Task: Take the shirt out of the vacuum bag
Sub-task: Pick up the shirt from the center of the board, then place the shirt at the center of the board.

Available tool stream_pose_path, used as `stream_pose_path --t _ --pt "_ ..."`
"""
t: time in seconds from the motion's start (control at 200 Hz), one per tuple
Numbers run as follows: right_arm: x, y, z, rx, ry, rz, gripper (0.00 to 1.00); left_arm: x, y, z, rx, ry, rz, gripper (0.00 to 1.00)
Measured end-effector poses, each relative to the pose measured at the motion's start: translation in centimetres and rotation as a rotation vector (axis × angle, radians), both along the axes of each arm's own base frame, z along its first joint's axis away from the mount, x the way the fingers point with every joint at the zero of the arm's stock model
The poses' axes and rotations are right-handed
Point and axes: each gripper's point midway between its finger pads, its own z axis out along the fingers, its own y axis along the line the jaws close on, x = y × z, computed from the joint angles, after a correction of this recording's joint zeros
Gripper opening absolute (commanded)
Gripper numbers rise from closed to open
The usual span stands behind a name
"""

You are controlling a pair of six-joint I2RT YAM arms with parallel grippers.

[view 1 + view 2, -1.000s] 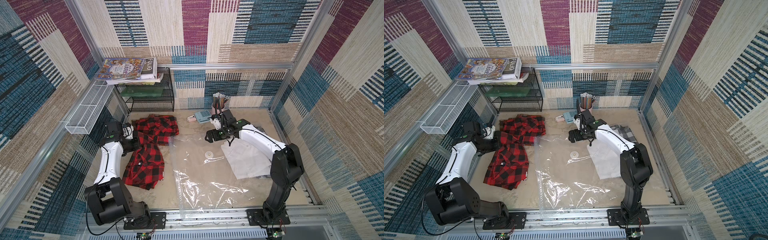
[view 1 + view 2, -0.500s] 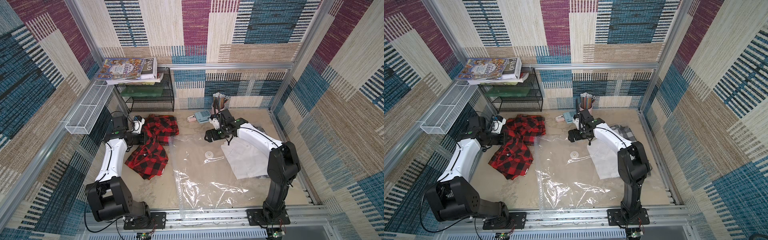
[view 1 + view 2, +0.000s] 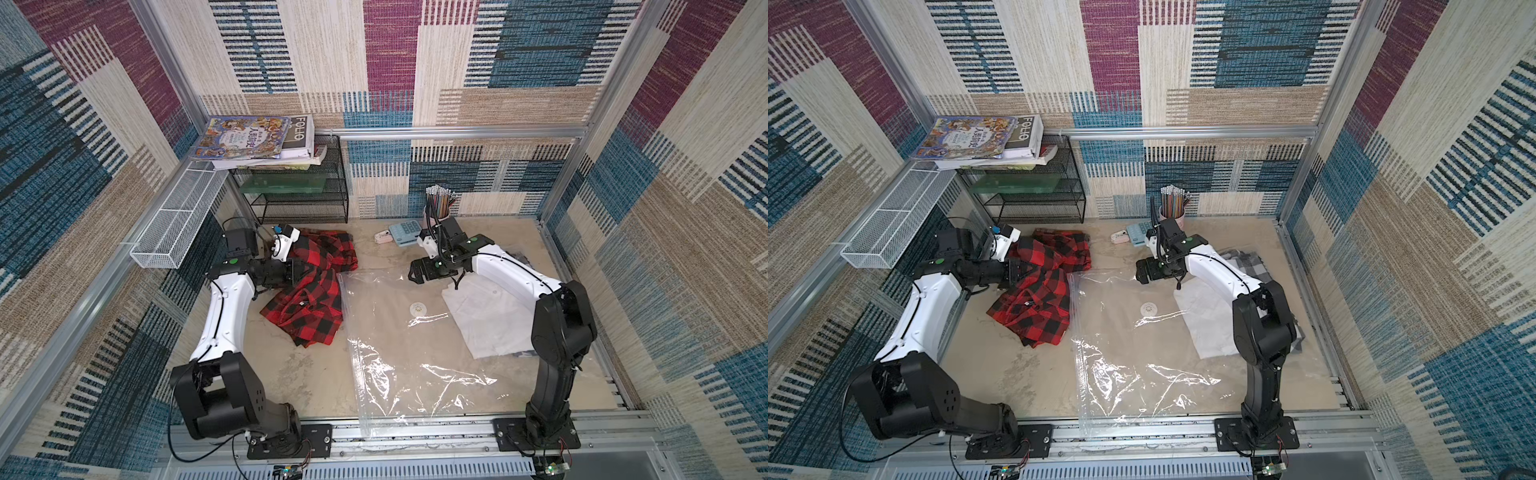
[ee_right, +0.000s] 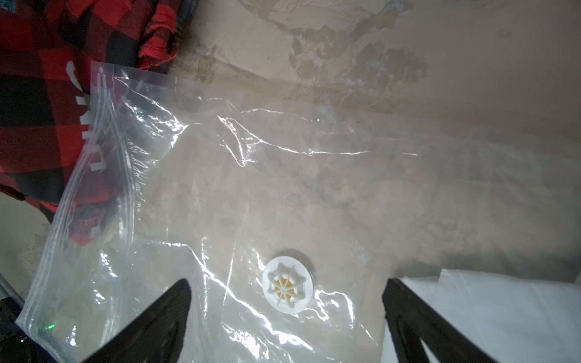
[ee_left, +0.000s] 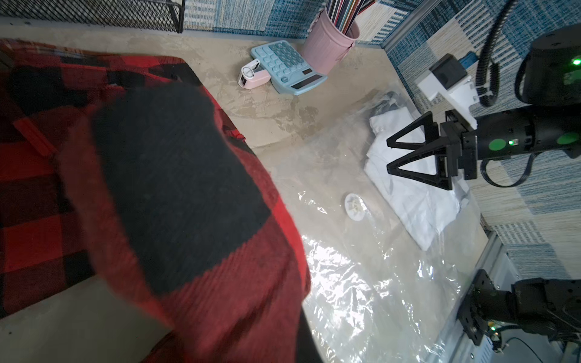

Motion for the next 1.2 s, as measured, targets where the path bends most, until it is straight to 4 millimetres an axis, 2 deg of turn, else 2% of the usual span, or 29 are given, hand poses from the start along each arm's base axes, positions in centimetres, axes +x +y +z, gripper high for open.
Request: stream_pose_path --t 0.095,0.29,0.426,0.586,0.821,0.861,0.931,1.021,1.056,1.122,1.147,1.202 --pt "0.0 0.0 -0.1 -0.001 0.001 0.000 0.97 1.8 0.1 -1.0 0.015 0.037 -0.012 0.01" --pt "-0.2 -0.1 -0.5 -0.007 0.011 0.001 0.97 5.3 0.4 -1.8 0.127 0.054 -0.029 0.01" --pt "-0.2 -0.2 -0.9 -0.012 0.018 0.002 0.97 7.0 0.8 -2.8 0.220 0.078 -0.027 0.01" --pt "-0.2 -0.2 -1.6 -0.021 0.033 0.002 0.97 9.3 0.0 -4.4 0.344 0.113 -0.054 0.01" --pt "-0.2 -0.2 -1.8 -0.024 0.037 0.003 0.97 12.5 1.0 -5.1 0.460 0.125 -0.017 0.02" --pt "-0.2 -0.2 -1.8 -0.025 0.039 0.003 0.97 12.8 0.9 -5.5 0.464 0.131 -0.015 0.06" --pt "-0.3 -0.2 -1.9 -0.028 0.044 0.003 0.97 13.3 0.8 -6.0 0.457 0.146 -0.005 0.25" --pt "-0.4 -0.3 -1.9 -0.029 0.045 0.002 0.97 13.7 1.6 -5.8 0.448 0.163 0.052 0.40" --pt "-0.4 -0.3 -1.9 -0.029 0.046 0.002 0.97 13.8 1.9 -5.4 0.434 0.164 0.079 0.52" --pt "-0.5 -0.3 -1.8 -0.029 0.046 0.002 0.97 13.5 2.6 -4.2 0.403 0.155 0.127 0.60" --pt "-0.5 -0.3 -1.7 -0.029 0.046 0.003 0.97 13.4 2.8 -3.7 0.385 0.158 0.150 0.69" --pt "-0.6 -0.4 -1.7 -0.029 0.045 0.003 0.97 13.0 3.5 -2.0 0.343 0.130 0.196 0.72"
